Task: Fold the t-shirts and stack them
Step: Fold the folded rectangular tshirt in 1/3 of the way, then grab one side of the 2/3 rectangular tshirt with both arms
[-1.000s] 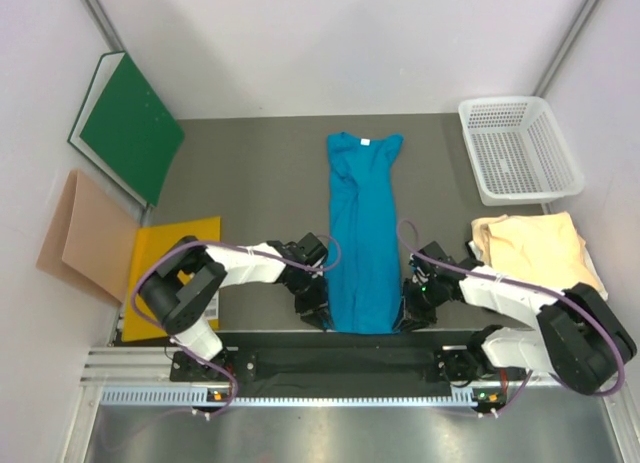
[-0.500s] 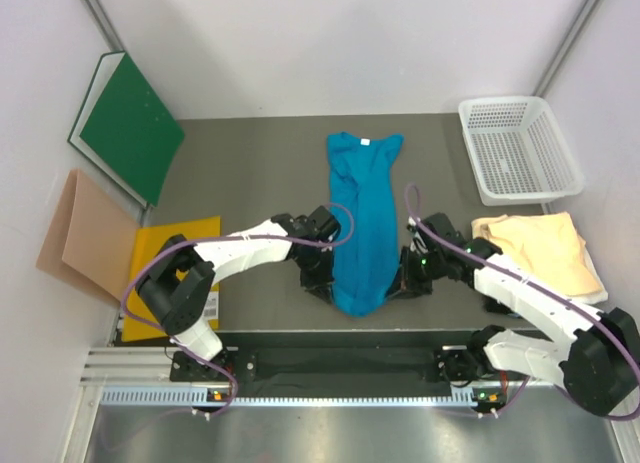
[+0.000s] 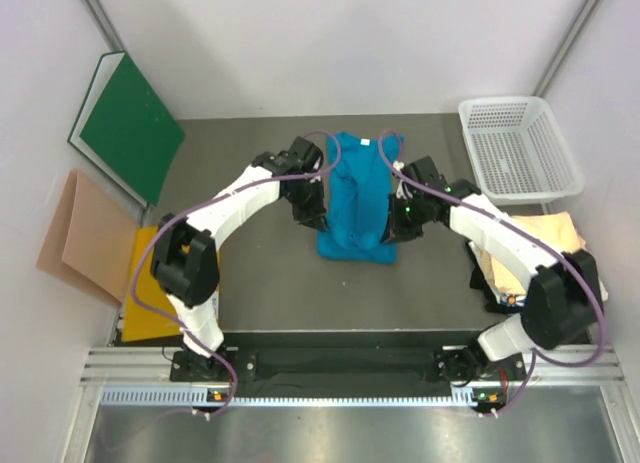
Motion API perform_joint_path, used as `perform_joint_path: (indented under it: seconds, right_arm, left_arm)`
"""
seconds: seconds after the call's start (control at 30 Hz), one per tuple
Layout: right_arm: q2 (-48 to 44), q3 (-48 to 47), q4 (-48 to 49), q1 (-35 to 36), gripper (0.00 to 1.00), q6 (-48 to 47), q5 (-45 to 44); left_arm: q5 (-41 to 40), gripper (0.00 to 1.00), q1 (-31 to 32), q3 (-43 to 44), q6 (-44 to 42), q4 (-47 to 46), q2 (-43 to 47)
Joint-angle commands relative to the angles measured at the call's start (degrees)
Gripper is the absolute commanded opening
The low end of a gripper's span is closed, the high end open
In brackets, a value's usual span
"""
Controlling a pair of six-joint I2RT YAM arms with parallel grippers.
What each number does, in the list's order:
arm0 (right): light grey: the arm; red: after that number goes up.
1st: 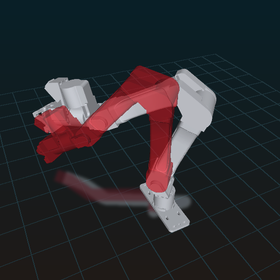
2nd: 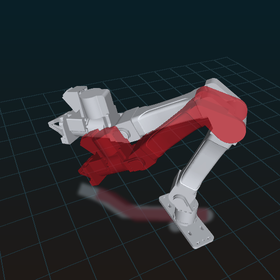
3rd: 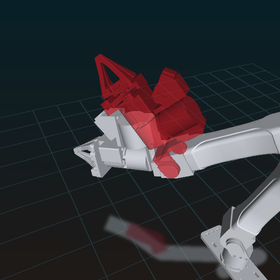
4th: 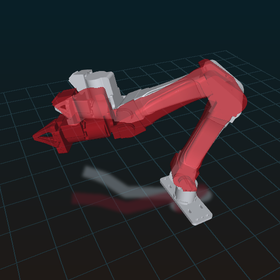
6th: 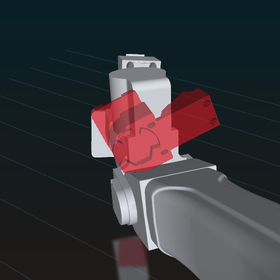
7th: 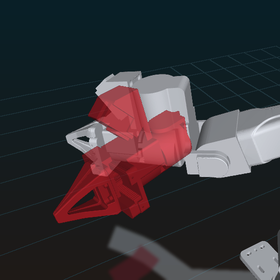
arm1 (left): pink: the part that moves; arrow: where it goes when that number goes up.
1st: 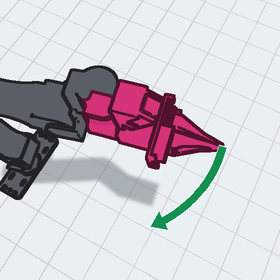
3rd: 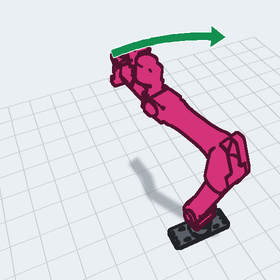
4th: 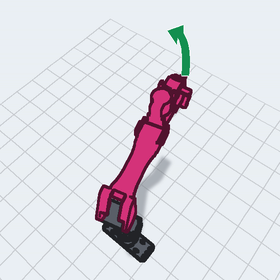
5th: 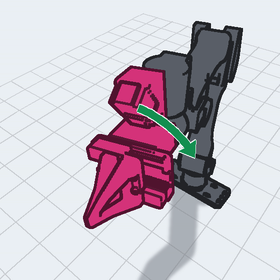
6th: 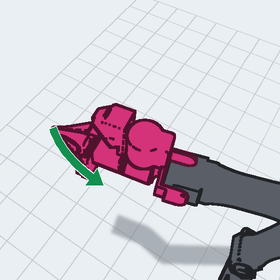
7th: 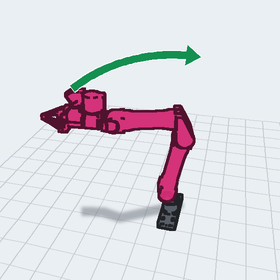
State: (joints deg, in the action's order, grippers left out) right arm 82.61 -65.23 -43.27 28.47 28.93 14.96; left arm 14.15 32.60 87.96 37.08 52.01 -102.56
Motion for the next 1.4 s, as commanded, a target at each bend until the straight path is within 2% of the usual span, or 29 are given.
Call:
perform_joint_path:
  seconds: [0.0, 0.13, 0.23, 0.37, 0.4, 0.43, 0.5, 0.53, 0.6, 0.63, 0.7, 0.73, 0.83, 1.0, 1.1, 1.23, 1.37]
  right_arm:
    - [8.59, -8.93, 0.99, -3.33, 0.0, -8.09, -2.3]
    - [15.54, -15.18, 0.9, -6.22, 0.0, -9.94, -2.83]
    - [20.21, -19.57, 0.73, -8.16, 0.0, -10.29, -3.01]
    - [24.87, -25.63, 0.38, -9.66, 0.0, -10.12, -3.44]
    - [27.06, -26.6, 0.81, -9.92, 0.0, -9.95, -3.36]
    - [28.3, -27.83, 0.81, -10.27, 0.01, -9.77, -3.36]
    - [32.5, -31.26, 1.77, -10.63, 0.02, -9.59, -3.1]
    - [33.92, -33.62, 1.96, -10.97, 0.03, -8.98, -3.53]
    - [35.51, -34.43, 3.96, -11.5, 0.03, -7.67, -4.68]
    - [35.17, -33.48, 6.85, -11.94, 0.08, -5.57, -5.37]
    - [31.76, -31.55, 10.12, -12.21, 0.3, -3.97, -7.83]
    - [30.08, -29.1, 12.31, -12.21, 0.48, -2.92, -9.32]
    - [23.14, -23.48, 13.64, -12.3, 0.69, -1.95, -13.28]
    - [16.54, -15.47, 8.47, -12.3, 0.7, -1.42, -10.14]
    - [13.2, -7.21, 8.02, -12.3, 0.69, 0.85, -6.53]
    - [11.17, 4.38, 10.48, -12.21, 0.66, 4.89, -1.44]
    - [11.78, 11.26, 16.0, -12.21, 0.64, 8.42, 2.17]
  left_arm:
    - [2.37, 0.0, -3.07, 9.4, -6.49, 2.66, -7.9]
    - [2.72, 0.0, -4.12, 21.6, -10.26, 6.51, -17.55]
    - [4.13, 0.0, -5.35, 27.59, -11.15, 7.58, -22.13]
    - [6.76, 0.03, -6.93, 32.35, -11.42, 8.02, -26.19]
    - [7.81, 0.07, -7.37, 33.06, -11.5, 7.93, -26.89]
    - [8.43, 0.52, -8.25, 34.19, -11.59, 7.85, -28.03]
    - [8.18, 0.89, -9.13, 35.17, -11.42, 7.85, -28.66]
    - [7.91, 0.99, -10.09, 35.35, -11.42, 7.5, -28.4]
    - [7.82, 0.99, -11.06, 34.56, -12.03, 6.44, -27.08]
    - [7.82, 0.99, -12.02, 34.12, -12.38, 6.26, -26.47]
    - [7.82, 0.99, -12.82, 31.06, -13.43, 5.82, -24.28]
    - [7.56, 0.99, -13.35, 29.56, -13.7, 5.56, -23.31]
    - [8.16, 0.99, -13.44, 21.57, -14.93, 3.98, -19.35]
    - [12.65, 0.99, -13.09, 5.42, -12.21, -1.19, -12.86]
    - [15.02, 0.98, -12.21, -1.19, -9.75, -6.12, -10.21]
    - [15.64, 0.96, -10.8, -5.6, -6.76, -10.6, -9.32]
    - [16.08, 0.93, -10.19, -7.81, -3.86, -15.34, -9.67]
